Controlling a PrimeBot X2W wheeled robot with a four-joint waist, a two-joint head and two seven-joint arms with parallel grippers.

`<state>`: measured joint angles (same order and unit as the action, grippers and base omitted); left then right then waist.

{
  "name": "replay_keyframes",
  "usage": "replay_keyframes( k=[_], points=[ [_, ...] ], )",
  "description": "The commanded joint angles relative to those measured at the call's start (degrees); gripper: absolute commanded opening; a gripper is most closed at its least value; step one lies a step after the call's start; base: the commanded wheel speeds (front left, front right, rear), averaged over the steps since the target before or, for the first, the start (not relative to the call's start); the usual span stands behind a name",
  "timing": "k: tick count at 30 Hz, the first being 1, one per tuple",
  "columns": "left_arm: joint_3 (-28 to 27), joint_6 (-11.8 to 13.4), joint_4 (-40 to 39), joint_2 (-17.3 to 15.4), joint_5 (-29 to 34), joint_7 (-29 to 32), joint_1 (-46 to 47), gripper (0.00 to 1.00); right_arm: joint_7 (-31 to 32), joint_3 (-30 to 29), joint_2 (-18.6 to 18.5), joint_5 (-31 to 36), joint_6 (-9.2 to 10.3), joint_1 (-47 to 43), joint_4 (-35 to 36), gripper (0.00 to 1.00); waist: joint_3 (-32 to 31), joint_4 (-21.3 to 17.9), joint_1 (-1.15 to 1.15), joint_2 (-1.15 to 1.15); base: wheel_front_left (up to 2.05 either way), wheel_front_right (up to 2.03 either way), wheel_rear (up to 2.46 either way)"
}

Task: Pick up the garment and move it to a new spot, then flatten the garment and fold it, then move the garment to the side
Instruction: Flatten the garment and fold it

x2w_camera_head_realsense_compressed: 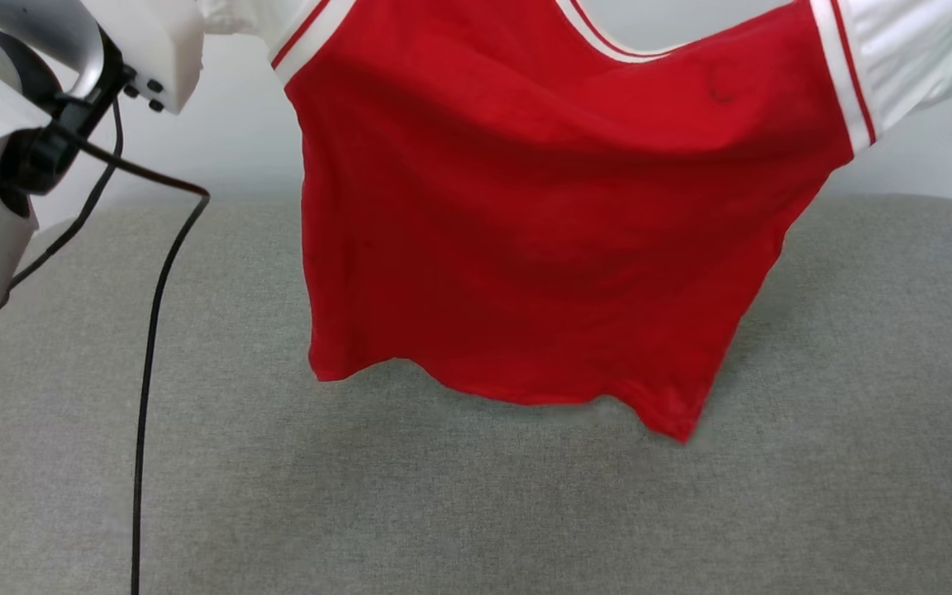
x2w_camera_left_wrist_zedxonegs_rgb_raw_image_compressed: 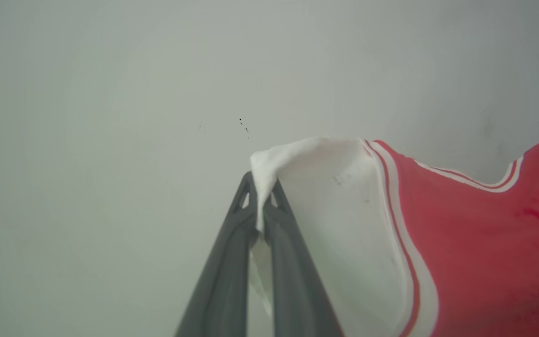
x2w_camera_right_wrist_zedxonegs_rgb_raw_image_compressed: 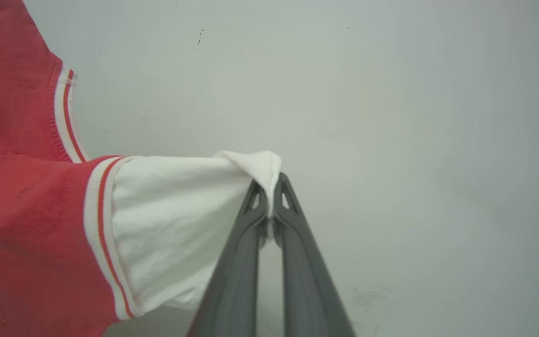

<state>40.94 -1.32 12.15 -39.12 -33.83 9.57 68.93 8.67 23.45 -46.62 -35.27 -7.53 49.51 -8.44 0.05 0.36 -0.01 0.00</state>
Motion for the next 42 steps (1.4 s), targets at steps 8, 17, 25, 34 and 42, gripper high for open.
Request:
replay_keyframes(
  k=[8,17,25,34,42],
  points=[
    [-0.3,-0.9,4.0,2.8,0.7,-1.0,5.8,0.0,2.1,1.3,0.2,-0.2,0.08,7.7,-2.2,0.0,3.5,0.0,0.01,0.0,0.0,0.0,0.0],
    [-1.0,-1.9,13.7,7.7,1.6,-3.2,16.3,0.0,4.1,6.5,1.4,0.9,0.08,21.8,-8.6,0.0,12.4,-0.7,0.01,0.0,0.0,0.0,0.0],
    [-1.5,-2.7,24.8,12.0,3.6,-7.1,27.8,0.0,2.5,10.4,4.7,1.8,0.08,36.9,-17.0,0.0,21.1,-1.2,0.01,0.0,0.0,0.0,0.0],
    [-2.2,-1.7,34.8,15.9,5.2,-14.0,37.3,0.0,-3.6,13.7,9.0,3.8,0.08,51.1,-29.5,0.0,27.8,-0.9,0.01,0.0,0.0,0.0,0.0],
    [-1.3,-2.6,40.1,17.6,4.5,-19.3,33.7,0.0,-9.6,19.8,11.7,0.8,0.08,51.5,-38.5,0.0,30.0,-0.5,0.01,0.0,0.0,0.0,0.0]
  ],
)
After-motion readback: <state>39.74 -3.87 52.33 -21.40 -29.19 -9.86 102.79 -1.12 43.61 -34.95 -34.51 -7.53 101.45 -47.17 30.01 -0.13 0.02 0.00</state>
